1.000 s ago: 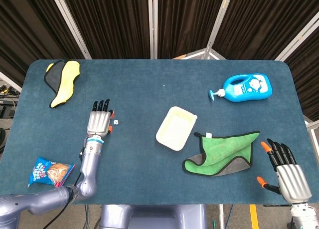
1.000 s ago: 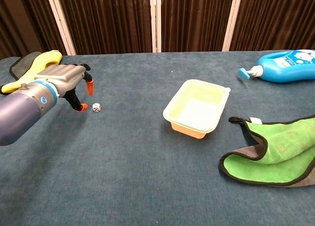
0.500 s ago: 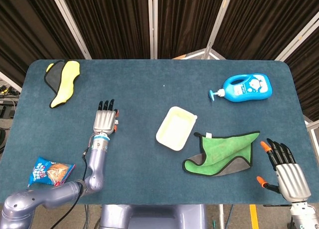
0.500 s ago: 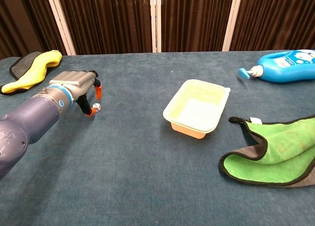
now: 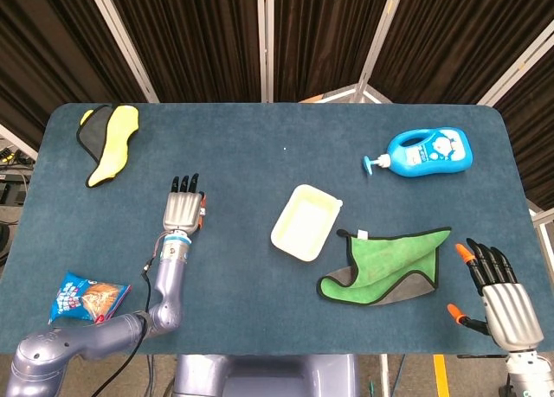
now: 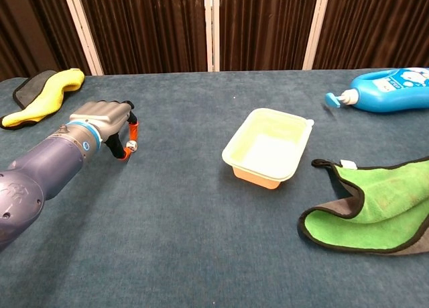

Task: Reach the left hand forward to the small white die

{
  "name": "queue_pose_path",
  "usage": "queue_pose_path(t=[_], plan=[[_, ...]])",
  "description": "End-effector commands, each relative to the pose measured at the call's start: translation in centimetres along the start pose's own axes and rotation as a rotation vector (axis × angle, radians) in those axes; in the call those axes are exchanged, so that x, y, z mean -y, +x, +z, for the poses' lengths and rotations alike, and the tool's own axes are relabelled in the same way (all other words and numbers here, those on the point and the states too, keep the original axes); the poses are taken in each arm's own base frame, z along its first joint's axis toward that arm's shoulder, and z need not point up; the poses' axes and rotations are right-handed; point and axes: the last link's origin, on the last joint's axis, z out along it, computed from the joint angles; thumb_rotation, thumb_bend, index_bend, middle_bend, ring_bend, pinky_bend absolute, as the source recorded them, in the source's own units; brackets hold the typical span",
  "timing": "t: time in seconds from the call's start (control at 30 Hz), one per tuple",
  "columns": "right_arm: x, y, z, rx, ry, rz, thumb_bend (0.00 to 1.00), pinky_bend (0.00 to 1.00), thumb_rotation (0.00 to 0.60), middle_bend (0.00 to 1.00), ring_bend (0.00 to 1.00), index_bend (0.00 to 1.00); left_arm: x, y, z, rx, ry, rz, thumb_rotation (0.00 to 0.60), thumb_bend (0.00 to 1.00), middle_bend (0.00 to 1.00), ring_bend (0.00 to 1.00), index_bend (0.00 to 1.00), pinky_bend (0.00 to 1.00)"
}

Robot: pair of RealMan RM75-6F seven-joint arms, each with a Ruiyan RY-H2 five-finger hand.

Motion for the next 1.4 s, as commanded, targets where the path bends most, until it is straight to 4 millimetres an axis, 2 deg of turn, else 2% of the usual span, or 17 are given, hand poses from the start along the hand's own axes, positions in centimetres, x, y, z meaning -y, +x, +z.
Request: queue_pose_path(t=[0.03,0.37,0.5,0.63,0.73,0.9,1.03,1.27,1.4], plan=[[0.0,0.0,0.0,-0.001,0.001,0.000,0.09,0.00,0.600,0.00,0.00,0.06,-0.1,0.1,-0.1,-0.010,-0.006,-0.007,0.600,0.49,0.00,0.00,0.52,0.00],[0.2,-0.1,-0.2,0.003,0.011,-0.009,0.09,0.00,0.600,0.00,0.00,0.06,-0.2,3.1,-2.8,-0.113,-0.124,-0.115,0.600,0.50,0.00,0.00,0.53,0.00],[0.4,0.0,-0.3,0.001,0.018,-0.010,0.09,0.00,0.600,0.00,0.00,0.06,-0.4,5.1,-5.4,-0.181,-0.211,-0.162,0.600,0.50,0.00,0.00,0.53,0.00],[0.4,-0.1,-0.3,0.004,0.015,-0.013,0.09,0.00,0.600,0.00,0.00,0.06,0.1,5.9,-7.4,-0.218,-0.266,-0.167,0.600,0.49,0.00,0.00,0.51,0.00],[0.6,-0.1,-0.5,0.001,0.022,-0.014,0.09,0.00,0.600,0.00,0.00,0.06,0.5,6.3,-8.2,-0.240,-0.286,-0.162,0.600,0.47,0.00,0.00,0.44,0.00],[0.8,0.0,-0.7,-0.007,0.030,-0.015,0.09,0.00,0.600,0.00,0.00,0.06,1.3,6.8,-9.0,-0.264,-0.289,-0.153,0.600,0.38,0.00,0.00,0.23,0.00],[0.9,0.1,-0.8,-0.009,0.032,-0.017,0.09,0.00,0.600,0.00,0.00,0.06,1.9,7.1,-9.5,-0.264,-0.283,-0.161,0.600,0.36,0.00,0.00,0.19,0.00],[0.8,0.2,-0.9,-0.017,0.028,-0.018,0.09,0.00,0.600,0.00,0.00,0.06,4.4,6.9,-11.4,-0.270,-0.259,-0.173,0.600,0.36,0.00,0.00,0.19,0.00],[0.7,0.2,-0.8,-0.019,0.022,-0.022,0.09,0.00,0.600,0.00,0.00,0.06,7.9,5.7,-14.2,-0.281,-0.208,-0.154,0.600,0.36,0.00,0.00,0.15,0.00]])
